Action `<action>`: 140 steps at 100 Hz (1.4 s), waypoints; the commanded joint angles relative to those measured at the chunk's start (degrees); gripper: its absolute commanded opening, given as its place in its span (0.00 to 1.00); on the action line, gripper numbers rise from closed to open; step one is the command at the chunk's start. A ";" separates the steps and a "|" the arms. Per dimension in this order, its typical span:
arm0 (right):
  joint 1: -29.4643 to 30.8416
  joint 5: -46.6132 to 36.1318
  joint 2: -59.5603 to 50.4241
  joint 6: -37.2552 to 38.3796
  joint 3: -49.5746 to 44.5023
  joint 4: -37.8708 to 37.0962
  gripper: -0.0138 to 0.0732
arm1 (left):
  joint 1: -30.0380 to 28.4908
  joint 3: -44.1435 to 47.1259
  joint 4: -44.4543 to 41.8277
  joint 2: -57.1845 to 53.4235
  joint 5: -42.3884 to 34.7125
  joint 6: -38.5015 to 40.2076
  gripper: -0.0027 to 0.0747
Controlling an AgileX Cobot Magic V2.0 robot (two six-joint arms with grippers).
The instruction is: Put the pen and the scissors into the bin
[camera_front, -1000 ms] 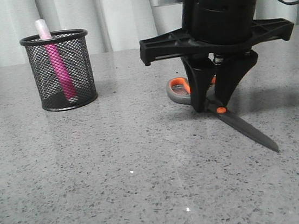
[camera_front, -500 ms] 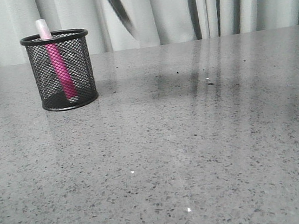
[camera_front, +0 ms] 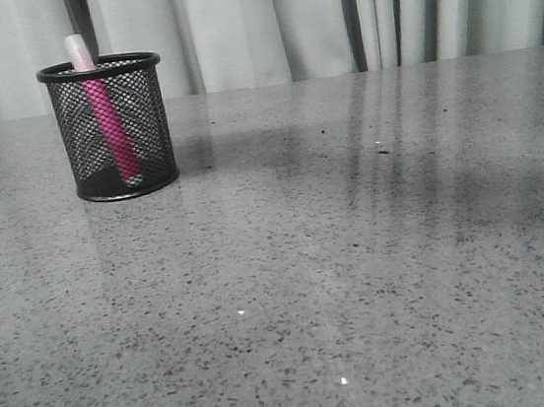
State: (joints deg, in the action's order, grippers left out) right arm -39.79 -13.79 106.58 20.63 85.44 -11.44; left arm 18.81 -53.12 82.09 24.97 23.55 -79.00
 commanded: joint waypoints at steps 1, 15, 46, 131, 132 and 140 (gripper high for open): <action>-0.05 -6.17 -1.05 -0.66 1.80 -0.48 0.07 | 0.50 -1.25 0.77 0.71 -0.75 0.46 0.25; -0.06 -5.33 1.24 -0.66 1.72 -0.48 0.07 | 0.50 -1.25 -0.16 0.71 -0.52 0.46 0.25; -0.17 -2.43 2.05 -0.66 1.72 0.66 0.22 | 0.50 -0.33 -1.49 0.71 -0.22 0.46 0.25; -0.27 19.20 -46.02 -0.54 -26.21 -14.48 0.08 | 0.50 5.25 -50.29 -3.41 9.64 41.11 0.01; -0.27 19.69 -46.81 -0.54 -27.80 -14.48 0.08 | 0.50 5.75 -50.64 -3.55 10.10 41.36 0.01; -0.27 24.34 -55.63 -0.54 -36.38 -15.18 0.08 | 0.50 8.75 -51.05 -4.65 11.06 41.98 0.01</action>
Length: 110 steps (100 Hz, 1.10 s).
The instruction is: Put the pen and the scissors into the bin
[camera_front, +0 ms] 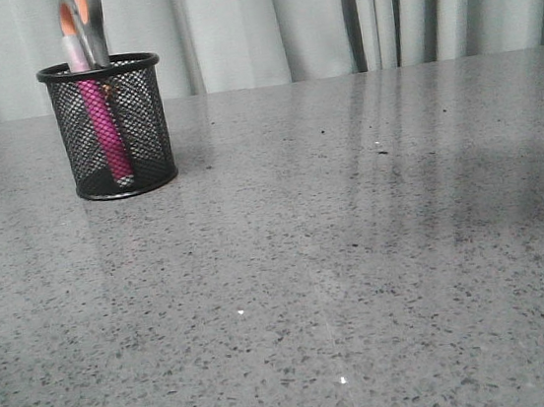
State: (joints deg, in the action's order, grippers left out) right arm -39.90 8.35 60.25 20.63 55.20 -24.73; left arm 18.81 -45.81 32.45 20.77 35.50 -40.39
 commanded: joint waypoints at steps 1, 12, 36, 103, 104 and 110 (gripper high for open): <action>-0.16 2.82 -10.94 -0.54 -7.65 -1.85 0.08 | 0.50 1.71 -1.41 -0.61 -0.89 3.38 0.01; -0.16 6.95 -23.27 -0.54 -17.02 -1.20 0.08 | 0.50 5.27 -1.19 -1.04 -0.63 3.47 0.01; -0.16 17.05 -44.51 -0.82 -25.78 -1.56 0.08 | 0.50 6.50 -1.19 -1.04 -0.21 3.47 0.01; -0.16 17.05 -49.79 -0.95 -27.25 -2.53 0.08 | 0.50 6.50 -1.19 -1.04 -0.21 3.47 0.01; -0.16 17.05 -49.79 -0.95 -27.25 -2.53 0.08 | 0.50 6.50 -1.19 -1.04 -0.21 3.47 0.01; -0.16 17.05 -49.79 -0.95 -27.25 -2.53 0.08 | 0.50 6.87 -1.04 -1.04 -0.21 3.47 0.01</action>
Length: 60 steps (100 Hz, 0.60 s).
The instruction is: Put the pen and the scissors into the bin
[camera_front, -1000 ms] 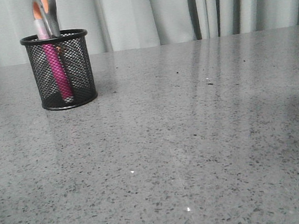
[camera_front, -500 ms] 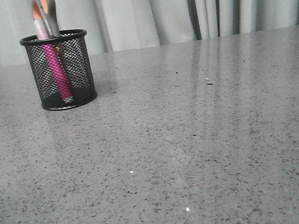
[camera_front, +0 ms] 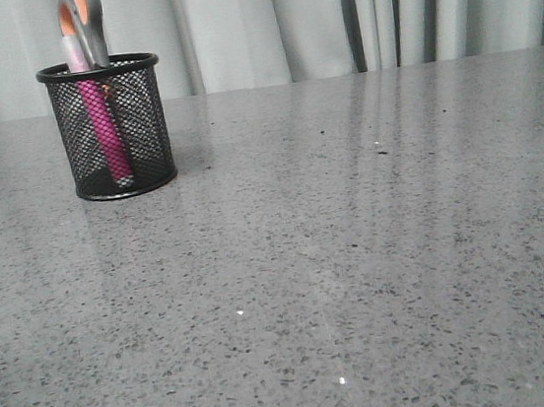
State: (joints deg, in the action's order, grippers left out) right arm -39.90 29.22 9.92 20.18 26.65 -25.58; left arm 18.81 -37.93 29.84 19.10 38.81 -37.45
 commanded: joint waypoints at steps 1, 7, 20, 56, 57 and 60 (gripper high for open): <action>-0.16 -3.82 0.54 -0.49 1.31 -1.68 0.08 | 0.50 -0.87 1.58 0.63 -3.52 0.52 0.01; -0.16 -3.82 0.54 -0.49 1.31 -1.68 0.08 | 0.50 -0.57 0.88 0.63 -3.52 0.52 0.01; -0.16 -3.82 0.54 -0.49 1.31 -1.68 0.08 | -0.45 1.96 -5.57 -1.32 -8.49 -1.37 0.01; -0.16 -3.82 0.54 -0.49 1.31 -1.68 0.08 | -7.35 29.98 -22.76 -14.00 -37.02 21.50 0.01; -0.16 -3.82 0.54 -0.49 1.31 -1.68 0.08 | -7.46 30.80 -22.76 -14.12 -37.02 21.89 0.01; -0.16 -3.82 0.54 -0.49 1.31 -1.68 0.08 | -7.91 32.40 -22.76 -14.38 -37.02 23.16 0.01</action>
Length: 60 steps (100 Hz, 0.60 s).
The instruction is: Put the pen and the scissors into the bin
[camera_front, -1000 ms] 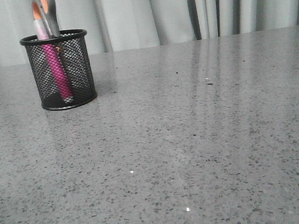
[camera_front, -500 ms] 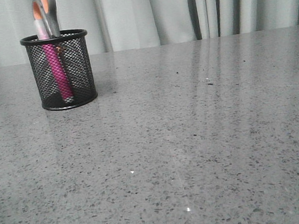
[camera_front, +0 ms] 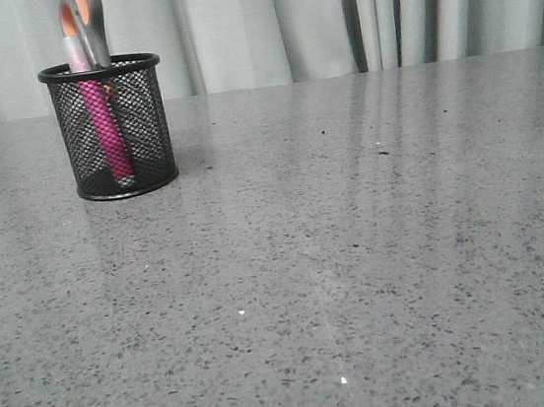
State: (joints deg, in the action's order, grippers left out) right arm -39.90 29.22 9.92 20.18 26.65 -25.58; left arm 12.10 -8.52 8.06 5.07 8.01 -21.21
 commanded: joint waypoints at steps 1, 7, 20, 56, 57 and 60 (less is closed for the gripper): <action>-0.16 -3.82 0.54 -0.49 1.31 -1.68 0.08 | -1.43 3.36 -0.99 -0.33 -6.22 7.50 0.01; -0.16 -3.82 0.54 -0.49 1.31 -1.68 0.08 | -2.46 6.25 -0.99 -0.37 -6.22 10.07 0.01; -0.16 -3.82 0.54 -0.49 1.31 -1.68 0.08 | -5.98 10.64 -0.99 -0.58 -6.22 17.43 0.01; -0.16 -3.82 0.54 -0.49 1.31 -1.68 0.08 | -9.78 11.09 -2.71 -7.36 7.72 18.76 0.01; -0.16 -3.82 0.54 -0.49 1.31 -1.68 0.08 | -9.78 11.09 -2.71 -7.22 7.40 18.76 0.01; -0.16 -3.82 0.54 -0.49 1.31 -1.68 0.08 | -9.78 11.09 -2.71 -6.99 7.27 18.76 0.01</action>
State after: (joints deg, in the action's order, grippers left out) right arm -39.90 29.22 9.92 20.18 26.65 -25.58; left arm 2.47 0.09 5.27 -0.22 18.78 -3.14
